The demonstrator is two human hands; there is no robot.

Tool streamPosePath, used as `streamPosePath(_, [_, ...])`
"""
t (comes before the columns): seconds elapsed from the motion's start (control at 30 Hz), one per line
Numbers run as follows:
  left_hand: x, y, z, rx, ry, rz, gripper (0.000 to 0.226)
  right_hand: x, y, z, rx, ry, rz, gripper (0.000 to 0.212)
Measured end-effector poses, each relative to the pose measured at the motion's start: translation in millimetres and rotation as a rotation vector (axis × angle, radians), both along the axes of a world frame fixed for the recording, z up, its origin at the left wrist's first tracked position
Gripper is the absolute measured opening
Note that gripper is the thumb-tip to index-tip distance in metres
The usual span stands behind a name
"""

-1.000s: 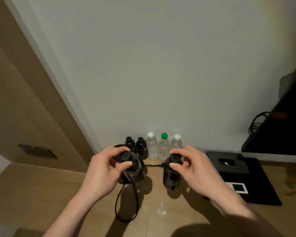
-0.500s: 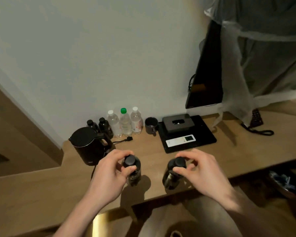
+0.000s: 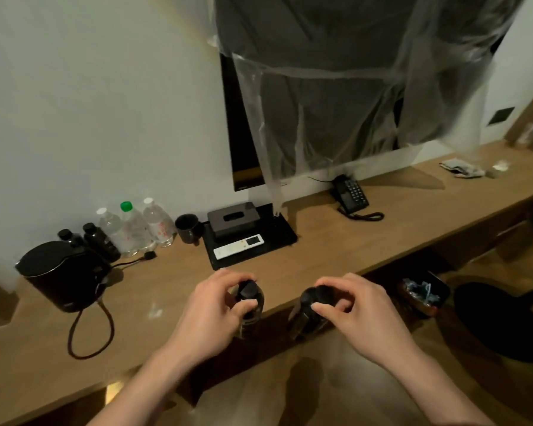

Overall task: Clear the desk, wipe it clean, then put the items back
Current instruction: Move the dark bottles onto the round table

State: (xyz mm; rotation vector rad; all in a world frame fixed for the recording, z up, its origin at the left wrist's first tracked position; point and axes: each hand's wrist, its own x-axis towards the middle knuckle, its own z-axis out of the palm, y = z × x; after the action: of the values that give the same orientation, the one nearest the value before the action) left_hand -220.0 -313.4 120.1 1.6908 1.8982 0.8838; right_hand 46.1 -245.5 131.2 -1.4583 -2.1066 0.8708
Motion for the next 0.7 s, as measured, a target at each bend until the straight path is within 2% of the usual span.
streamPosePath(0.23, [167.8,30.8,-0.2,0.031,-0.055,-0.021,0.039,170.5,12.4,0.6,0.065,-0.102,-0.030,0.039])
streamPosePath(0.33, [230.8,37.8,1.6,0.024,-0.067,-0.073,0.038,231.7,14.3,2.3,0.032,-0.123,-0.059,0.039])
streamPosePath(0.7, [386.5,114.6,6.1,-0.051,-0.030,-0.244,0.039,393.1,64.8,4.0,0.005,-0.059,-0.205,0.035])
